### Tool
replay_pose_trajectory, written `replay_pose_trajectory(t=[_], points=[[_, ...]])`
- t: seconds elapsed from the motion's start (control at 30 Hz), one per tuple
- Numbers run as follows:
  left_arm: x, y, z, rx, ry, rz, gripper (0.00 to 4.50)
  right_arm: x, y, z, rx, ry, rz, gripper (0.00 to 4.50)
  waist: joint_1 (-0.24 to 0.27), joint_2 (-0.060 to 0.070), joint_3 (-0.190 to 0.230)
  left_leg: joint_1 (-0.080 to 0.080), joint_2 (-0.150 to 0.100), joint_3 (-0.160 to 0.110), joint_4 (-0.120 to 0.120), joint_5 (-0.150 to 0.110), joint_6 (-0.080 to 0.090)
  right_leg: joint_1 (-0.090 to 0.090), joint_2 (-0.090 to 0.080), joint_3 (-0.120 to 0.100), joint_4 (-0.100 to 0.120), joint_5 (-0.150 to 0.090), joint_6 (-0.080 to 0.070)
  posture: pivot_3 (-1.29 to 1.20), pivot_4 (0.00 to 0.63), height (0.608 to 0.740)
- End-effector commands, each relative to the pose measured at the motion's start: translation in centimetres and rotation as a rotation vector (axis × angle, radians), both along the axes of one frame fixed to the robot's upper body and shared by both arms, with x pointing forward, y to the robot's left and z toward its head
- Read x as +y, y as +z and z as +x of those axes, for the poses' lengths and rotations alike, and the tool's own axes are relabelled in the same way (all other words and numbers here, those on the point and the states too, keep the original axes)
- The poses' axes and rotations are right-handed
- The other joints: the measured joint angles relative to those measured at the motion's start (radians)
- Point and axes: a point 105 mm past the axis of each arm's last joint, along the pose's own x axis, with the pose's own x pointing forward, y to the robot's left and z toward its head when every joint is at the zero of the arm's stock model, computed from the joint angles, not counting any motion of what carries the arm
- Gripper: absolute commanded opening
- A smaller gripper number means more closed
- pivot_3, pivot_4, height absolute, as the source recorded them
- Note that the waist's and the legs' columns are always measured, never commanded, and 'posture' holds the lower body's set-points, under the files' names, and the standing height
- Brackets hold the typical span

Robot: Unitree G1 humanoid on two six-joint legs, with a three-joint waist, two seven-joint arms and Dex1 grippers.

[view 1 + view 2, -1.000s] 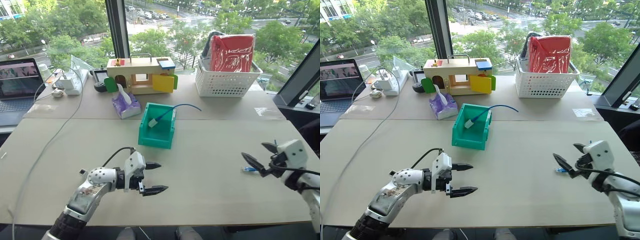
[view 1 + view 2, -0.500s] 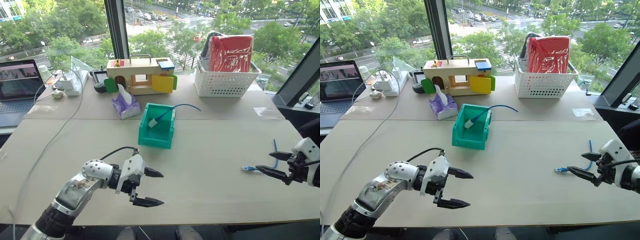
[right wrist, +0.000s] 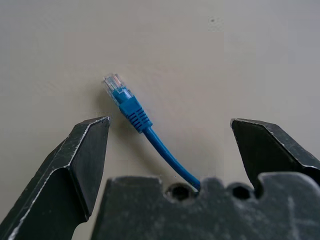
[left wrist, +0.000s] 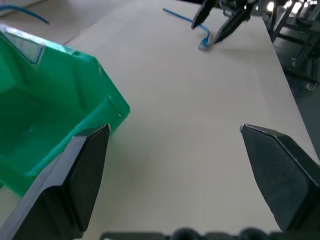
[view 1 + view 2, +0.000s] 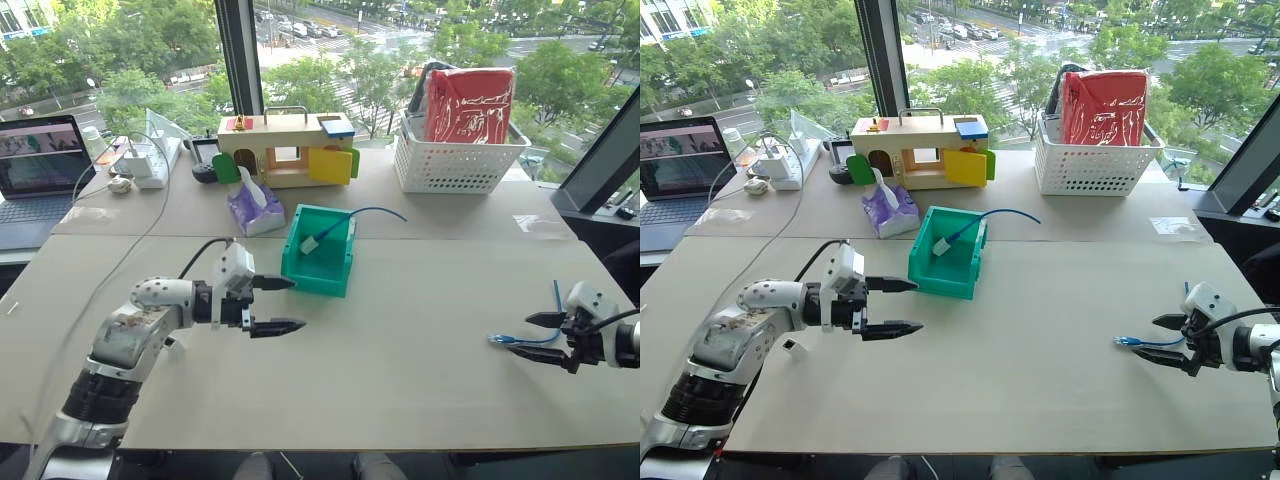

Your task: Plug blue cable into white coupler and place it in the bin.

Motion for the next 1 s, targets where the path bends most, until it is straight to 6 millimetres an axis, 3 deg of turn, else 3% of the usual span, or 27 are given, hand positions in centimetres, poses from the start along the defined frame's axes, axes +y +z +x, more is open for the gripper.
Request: replay_pose_trajectory(t=[0.03,0.13,0.27,0.47,0.63,0.67,0.83,1.0], points=[[-1.7,1.2,-1.0,0.000,-0.049,-0.052,4.49,-0.9,0.0,-0.2,-0.009,-0.023,-0.032,4.24,0.000,0.000,0.000,0.000,-0.001,0.000,0.000,0.000,0.000,0.000,-0.001,0.000,0.000,0.000,0.000,0.00,0.150,0.734],[-2.7,1.2,-1.6,-0.002,-0.080,-0.028,4.49,-1.1,-0.2,-0.2,-0.004,-0.033,-0.033,3.43,-0.004,0.000,0.000,0.000,-0.002,0.000,0.000,0.000,0.000,0.001,-0.003,0.000,0.000,0.000,0.001,0.00,0.150,0.734],[-3.3,2.1,-1.7,-0.009,-0.099,-0.006,4.49,-0.7,-0.4,-0.4,0.019,-0.028,0.005,1.96,-0.003,-0.001,0.000,0.001,-0.002,-0.001,0.001,0.000,0.000,0.002,-0.003,0.000,0.000,0.000,0.002,0.00,0.150,0.734],[-2.4,0.5,-1.3,0.002,-0.056,0.147,4.49,0.0,0.4,-0.4,0.004,0.025,0.000,0.07,-0.007,-0.001,0.001,0.002,-0.003,-0.001,0.002,0.000,0.000,0.003,-0.003,0.000,0.000,0.000,0.002,0.00,0.150,0.734],[-2.2,0.2,-1.3,-0.005,-0.034,0.144,4.49,1.4,2.5,0.0,-0.025,0.062,-0.008,0.07,-0.008,0.000,0.001,0.001,-0.003,-0.001,0.002,0.000,0.000,0.003,-0.003,0.000,0.000,0.000,0.002,0.00,0.150,0.734],[-2.2,0.0,-1.4,-0.005,-0.034,0.146,4.49,2.4,3.3,0.2,-0.035,0.095,-0.004,0.07,-0.009,0.001,0.002,0.001,-0.003,-0.001,0.002,0.000,0.000,0.003,-0.003,0.000,0.000,0.000,0.002,0.00,0.150,0.734],[-2.3,-0.4,-1.6,-0.022,-0.026,0.140,4.49,8.4,5.5,0.3,-0.054,0.262,0.029,0.07,-0.015,0.003,0.004,0.001,-0.003,-0.002,0.002,0.000,0.000,0.002,-0.003,0.000,0.001,0.000,0.003,0.00,0.150,0.734],[-2.6,-0.5,-2.1,-0.013,-0.078,0.137,4.49,17.5,3.6,-0.9,-0.025,0.564,-0.001,0.07,-0.018,0.002,0.005,-0.001,-0.003,-0.003,0.002,0.000,0.000,0.001,-0.002,-0.002,0.001,-0.003,0.008,0.00,0.150,0.734]])
